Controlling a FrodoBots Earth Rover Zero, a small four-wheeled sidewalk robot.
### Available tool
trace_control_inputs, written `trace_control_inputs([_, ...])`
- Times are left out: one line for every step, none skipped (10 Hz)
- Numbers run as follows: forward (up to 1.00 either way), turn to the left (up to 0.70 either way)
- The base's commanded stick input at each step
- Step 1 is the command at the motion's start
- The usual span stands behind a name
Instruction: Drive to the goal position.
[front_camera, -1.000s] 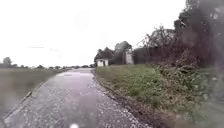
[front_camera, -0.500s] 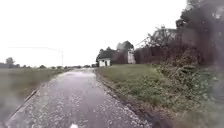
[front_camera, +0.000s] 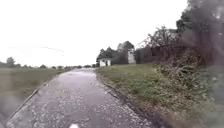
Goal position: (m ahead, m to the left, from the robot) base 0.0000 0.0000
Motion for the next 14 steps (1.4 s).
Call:
trace_control_inputs([0.85, 0.27])
trace_control_inputs([0.85, 0.27])
trace_control_inputs([0.85, 0.27])
trace_control_inputs([0.85, 0.27])
trace_control_inputs([0.85, 0.27])
trace_control_inputs([0.85, 0.27])
trace_control_inputs([0.85, 0.27])
trace_control_inputs([0.76, 0.29])
trace_control_inputs([0.38, 0.37])
trace_control_inputs([0.00, 0.45])
trace_control_inputs([0.00, 0.31])
trace_control_inputs([0.00, 0.18])
trace_control_inputs([0.00, 0.05])
trace_control_inputs([0.00, 0.00])
